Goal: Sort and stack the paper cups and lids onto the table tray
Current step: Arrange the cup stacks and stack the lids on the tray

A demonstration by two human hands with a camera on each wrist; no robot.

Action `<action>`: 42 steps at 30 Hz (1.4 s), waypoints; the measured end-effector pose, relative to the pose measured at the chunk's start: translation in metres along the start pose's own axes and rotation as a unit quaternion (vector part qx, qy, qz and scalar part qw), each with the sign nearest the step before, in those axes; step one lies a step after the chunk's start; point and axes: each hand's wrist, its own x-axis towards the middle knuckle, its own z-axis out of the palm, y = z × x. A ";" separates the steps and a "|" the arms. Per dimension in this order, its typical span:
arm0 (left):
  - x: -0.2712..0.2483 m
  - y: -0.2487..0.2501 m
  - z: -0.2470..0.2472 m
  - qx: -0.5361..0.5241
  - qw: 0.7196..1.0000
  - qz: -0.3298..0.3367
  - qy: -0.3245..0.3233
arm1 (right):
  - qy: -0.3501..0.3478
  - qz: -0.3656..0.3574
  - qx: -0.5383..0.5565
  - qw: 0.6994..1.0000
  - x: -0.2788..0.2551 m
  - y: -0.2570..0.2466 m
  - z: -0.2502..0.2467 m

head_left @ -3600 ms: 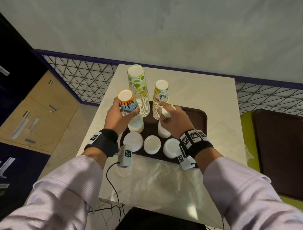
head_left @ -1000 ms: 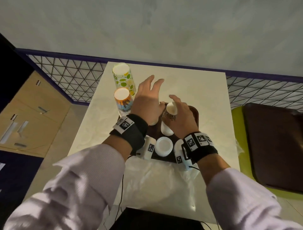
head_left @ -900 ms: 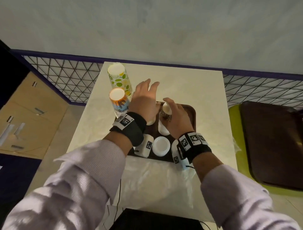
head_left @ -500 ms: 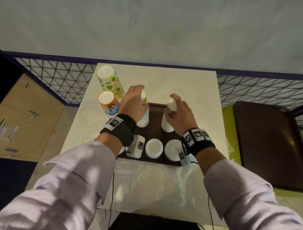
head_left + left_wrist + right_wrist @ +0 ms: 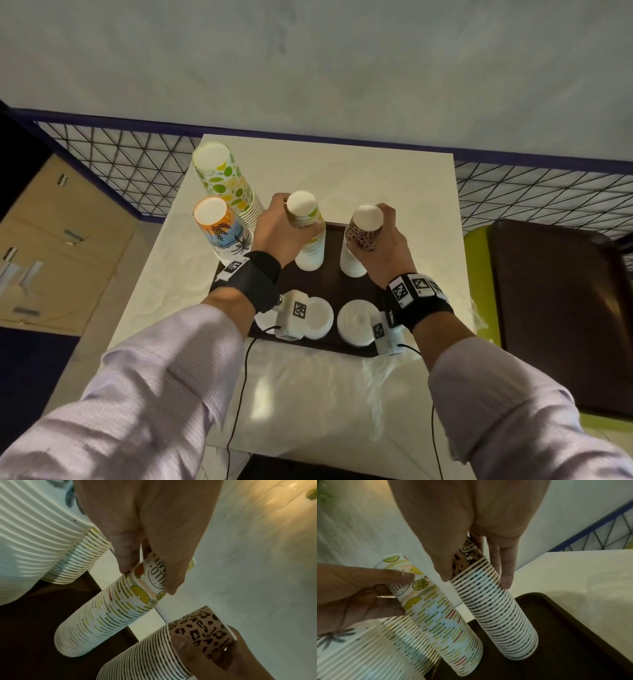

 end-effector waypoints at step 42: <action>0.015 -0.029 0.058 -0.028 0.994 -0.056 -0.087 | -0.021 0.098 0.056 0.993 0.008 0.034 -0.002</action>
